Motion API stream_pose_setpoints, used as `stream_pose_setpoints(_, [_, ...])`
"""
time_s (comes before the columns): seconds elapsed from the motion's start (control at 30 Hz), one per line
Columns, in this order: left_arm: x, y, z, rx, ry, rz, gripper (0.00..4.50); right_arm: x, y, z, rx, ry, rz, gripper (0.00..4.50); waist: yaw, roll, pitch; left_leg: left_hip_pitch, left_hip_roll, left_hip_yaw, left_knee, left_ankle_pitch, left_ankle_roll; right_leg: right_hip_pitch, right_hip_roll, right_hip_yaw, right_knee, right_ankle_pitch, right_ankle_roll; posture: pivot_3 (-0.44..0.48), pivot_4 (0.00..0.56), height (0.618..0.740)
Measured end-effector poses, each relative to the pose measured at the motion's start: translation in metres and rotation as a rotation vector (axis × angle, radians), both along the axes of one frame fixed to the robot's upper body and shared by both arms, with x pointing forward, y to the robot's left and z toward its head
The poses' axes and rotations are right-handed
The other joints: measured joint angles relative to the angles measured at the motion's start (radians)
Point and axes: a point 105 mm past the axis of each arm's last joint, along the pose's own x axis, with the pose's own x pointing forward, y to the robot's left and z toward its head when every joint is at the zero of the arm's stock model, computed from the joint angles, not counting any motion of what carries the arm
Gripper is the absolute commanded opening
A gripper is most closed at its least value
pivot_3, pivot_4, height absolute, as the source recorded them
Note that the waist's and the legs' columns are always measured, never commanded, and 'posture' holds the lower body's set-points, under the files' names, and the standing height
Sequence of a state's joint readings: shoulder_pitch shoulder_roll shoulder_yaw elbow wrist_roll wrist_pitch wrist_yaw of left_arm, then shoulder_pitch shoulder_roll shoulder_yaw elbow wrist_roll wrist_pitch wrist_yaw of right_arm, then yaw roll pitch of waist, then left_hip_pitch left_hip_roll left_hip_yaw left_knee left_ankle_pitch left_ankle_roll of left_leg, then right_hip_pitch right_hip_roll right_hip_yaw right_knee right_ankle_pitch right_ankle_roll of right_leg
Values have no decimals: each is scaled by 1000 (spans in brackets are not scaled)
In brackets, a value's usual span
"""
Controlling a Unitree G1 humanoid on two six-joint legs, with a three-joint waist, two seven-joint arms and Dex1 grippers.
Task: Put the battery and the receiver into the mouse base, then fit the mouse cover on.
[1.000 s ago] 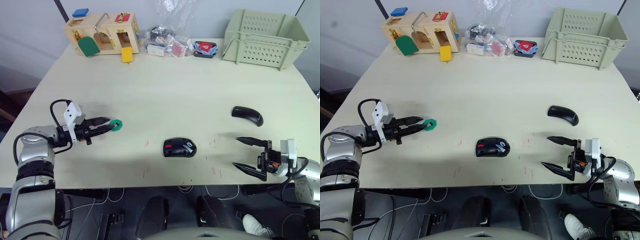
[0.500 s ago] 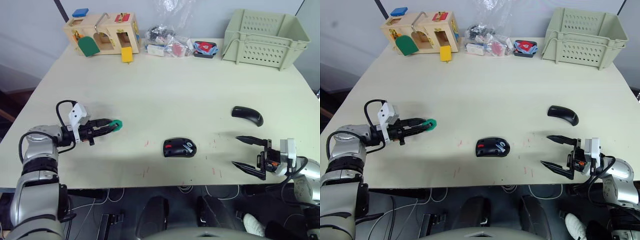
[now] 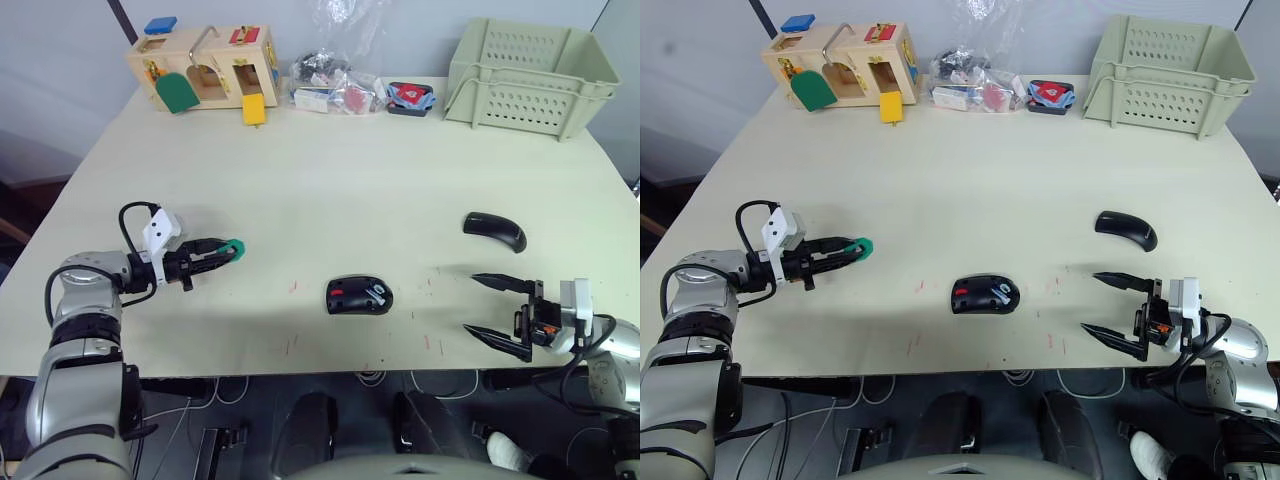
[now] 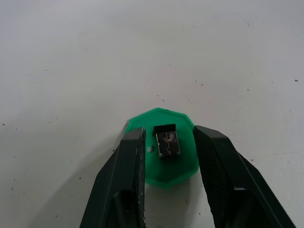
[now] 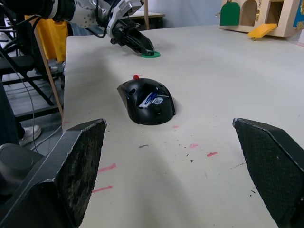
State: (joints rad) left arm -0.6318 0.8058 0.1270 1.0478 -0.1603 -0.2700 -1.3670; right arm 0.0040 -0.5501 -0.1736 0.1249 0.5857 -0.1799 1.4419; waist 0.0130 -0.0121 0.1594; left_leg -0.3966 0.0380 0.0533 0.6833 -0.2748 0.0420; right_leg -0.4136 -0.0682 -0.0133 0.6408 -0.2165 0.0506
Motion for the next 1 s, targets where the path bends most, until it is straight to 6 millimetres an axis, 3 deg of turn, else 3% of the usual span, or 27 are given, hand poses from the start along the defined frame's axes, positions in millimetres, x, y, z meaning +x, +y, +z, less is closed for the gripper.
stream_pose_setpoints(0.67, [1, 4, -3, 6, 6, 30, 1718, 0, 0, 0, -1, -3, 1, 4500, 0, 0, 0, 0, 0, 0, 0, 0, 0, 0, 0, 0, 0, 0, 0, 0, 150, 740])
stream_pose_setpoints(0.7, [2, 3, -3, 10, 6, 29, 1282, 0, 0, 0, -1, -5, 1, 4500, 0, 0, 0, 0, 0, 0, 0, 0, 0, 0, 0, 0, 0, 0, 0, 0, 150, 740])
stream_pose_setpoints(0.77, [2, 3, -3, 11, 6, 29, 942, 0, 0, 0, -2, -5, 0, 4500, 0, 0, 0, 0, 0, 0, 0, 0, 0, 0, 0, 0, 0, 0, 0, 0, 150, 740])
stream_pose_setpoints(0.83, [2, 3, -3, 14, 1, 27, 54, 0, 0, 0, -2, -6, 0, 4500, 0, 0, 0, 0, 0, 0, 0, 0, 0, 0, 0, 0, 0, 0, 0, 0, 150, 740])
stream_pose_setpoints(1.0, [2, 4, -3, 15, -2, 30, 41, 0, 0, 0, -2, -6, 0, 4500, 0, 0, 0, 0, 0, 0, 0, 0, 0, 0, 0, 0, 0, 0, 0, 0, 150, 740])
